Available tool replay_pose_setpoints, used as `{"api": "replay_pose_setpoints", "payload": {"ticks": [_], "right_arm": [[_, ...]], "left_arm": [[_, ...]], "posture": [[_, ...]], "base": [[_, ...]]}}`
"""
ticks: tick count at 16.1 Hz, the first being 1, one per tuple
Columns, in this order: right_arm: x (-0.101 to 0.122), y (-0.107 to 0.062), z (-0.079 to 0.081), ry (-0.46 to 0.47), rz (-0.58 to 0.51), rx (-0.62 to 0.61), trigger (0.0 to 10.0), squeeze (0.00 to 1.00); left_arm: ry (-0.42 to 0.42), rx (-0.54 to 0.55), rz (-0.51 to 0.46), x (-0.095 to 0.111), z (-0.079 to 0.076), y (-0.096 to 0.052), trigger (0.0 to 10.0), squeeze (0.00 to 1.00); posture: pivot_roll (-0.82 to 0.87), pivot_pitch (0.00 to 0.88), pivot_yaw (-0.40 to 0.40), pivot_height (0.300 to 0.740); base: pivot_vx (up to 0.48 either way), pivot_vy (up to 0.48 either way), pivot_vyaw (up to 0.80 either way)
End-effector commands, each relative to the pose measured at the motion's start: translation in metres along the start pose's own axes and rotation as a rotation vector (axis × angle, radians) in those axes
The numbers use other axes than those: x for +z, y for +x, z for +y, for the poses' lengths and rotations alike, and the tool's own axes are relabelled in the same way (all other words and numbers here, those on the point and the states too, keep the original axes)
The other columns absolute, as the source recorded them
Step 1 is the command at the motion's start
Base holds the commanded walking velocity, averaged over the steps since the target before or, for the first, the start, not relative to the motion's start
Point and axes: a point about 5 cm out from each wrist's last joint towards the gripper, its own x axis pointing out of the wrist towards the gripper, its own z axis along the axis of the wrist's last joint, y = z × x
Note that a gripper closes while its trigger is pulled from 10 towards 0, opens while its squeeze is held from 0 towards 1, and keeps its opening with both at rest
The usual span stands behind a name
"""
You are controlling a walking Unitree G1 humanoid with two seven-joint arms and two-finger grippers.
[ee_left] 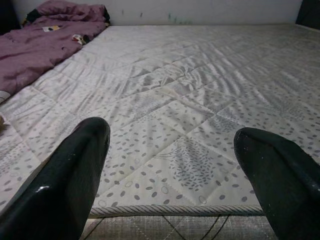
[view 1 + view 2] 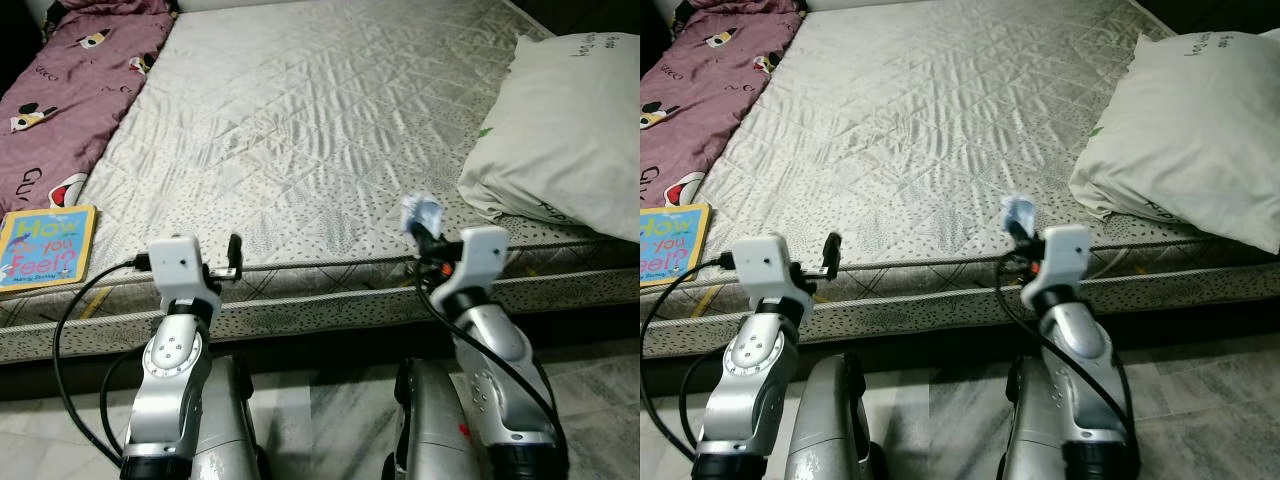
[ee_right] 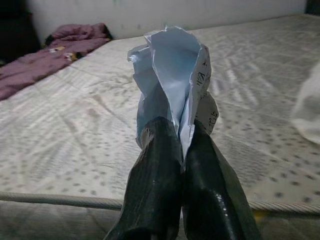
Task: Clean up the room
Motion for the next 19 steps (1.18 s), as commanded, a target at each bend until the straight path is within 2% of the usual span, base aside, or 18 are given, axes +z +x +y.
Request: {"api": "replay_pose_setpoints", "payload": {"ticks": [1, 7, 8, 15, 19], "right_arm": [[0.012, 0.003, 0.003, 0.026, -0.040, -0.003, 10.0, 0.00], [0.020, 0.011, 0.005, 0.040, -0.034, -0.006, 10.0, 0.00], [0.019, 0.011, 0.002, 0.045, -0.030, -0.026, 10.0, 0.00], [0.019, 0.014, -0.005, 0.024, -0.018, -0.067, 10.0, 0.00], [0.018, 0.015, -0.010, 0.043, -0.013, -0.102, 10.0, 0.00]], "left_arm": [[-0.007, -0.010, -0.006, 0.002, 0.000, -0.001, 10.0, 0.00], [-0.043, -0.028, 0.005, -0.001, -0.007, -0.001, 10.0, 0.00], [-0.021, -0.028, -0.002, 0.000, -0.009, 0.000, 10.0, 0.00], [-0.063, -0.053, -0.001, 0.002, -0.011, 0.004, 10.0, 0.00], [-0.057, -0.053, 0.006, -0.001, -0.013, 0.001, 10.0, 0.00]], "posture": [[-0.11, 0.000, 0.053, 0.514], [-0.11, 0.000, 0.048, 0.576], [-0.11, 0.000, 0.047, 0.590], [-0.12, 0.000, 0.049, 0.681], [-0.12, 0.000, 0.054, 0.710]], "base": [[0.000, 0.000, 0.00], [0.000, 0.000, 0.00], [0.000, 0.000, 0.00], [0.000, 0.000, 0.00], [0.000, 0.000, 0.00]]}}
